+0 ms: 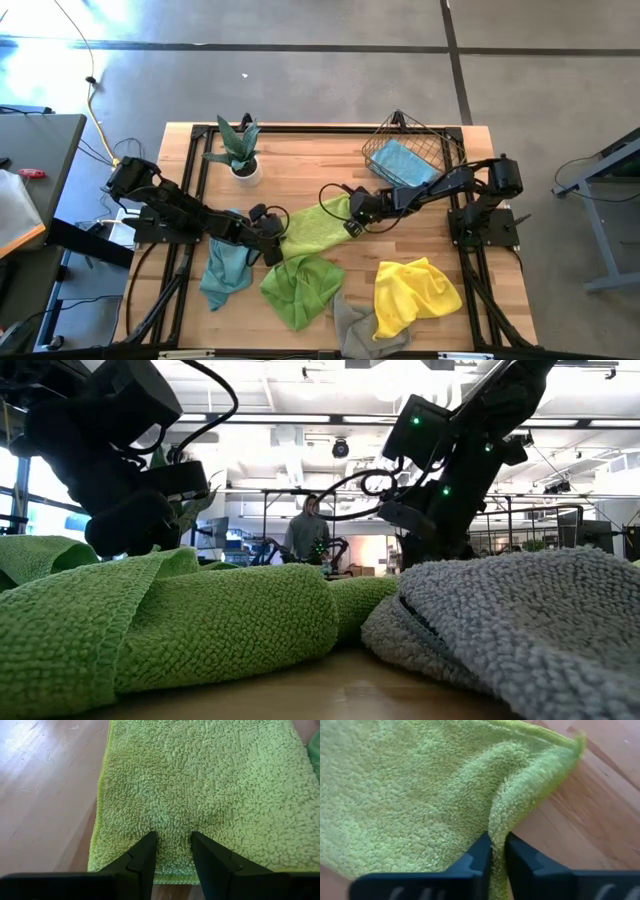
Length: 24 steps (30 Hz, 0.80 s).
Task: Fold microfiber towels
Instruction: Fold the light green towel
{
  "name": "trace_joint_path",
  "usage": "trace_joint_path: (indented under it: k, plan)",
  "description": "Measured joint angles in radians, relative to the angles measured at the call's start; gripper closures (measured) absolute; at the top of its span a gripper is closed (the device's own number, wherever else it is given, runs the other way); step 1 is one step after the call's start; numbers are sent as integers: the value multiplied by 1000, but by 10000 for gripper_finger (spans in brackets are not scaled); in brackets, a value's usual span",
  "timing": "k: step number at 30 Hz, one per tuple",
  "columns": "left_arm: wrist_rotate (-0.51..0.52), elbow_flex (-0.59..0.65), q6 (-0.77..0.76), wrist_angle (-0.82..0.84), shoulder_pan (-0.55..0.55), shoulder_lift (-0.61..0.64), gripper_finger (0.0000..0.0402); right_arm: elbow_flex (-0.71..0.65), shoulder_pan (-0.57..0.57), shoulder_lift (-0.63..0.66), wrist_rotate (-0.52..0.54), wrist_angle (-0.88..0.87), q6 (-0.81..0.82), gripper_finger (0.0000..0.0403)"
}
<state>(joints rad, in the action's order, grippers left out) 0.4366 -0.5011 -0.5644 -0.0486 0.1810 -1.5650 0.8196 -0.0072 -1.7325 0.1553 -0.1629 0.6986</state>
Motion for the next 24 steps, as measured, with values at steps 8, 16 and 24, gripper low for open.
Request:
trace_joint_path:
  k: [8,16,24]
  plan:
    - [28,3,25,8,-1,36,287,9,-9,2,-10,-33,-73,400]
    - [47,1,45,30,0,151,287,183,-32,2,103,-412,-174,402]
    - [44,1,46,51,4,233,287,357,-32,2,147,-658,-210,402]
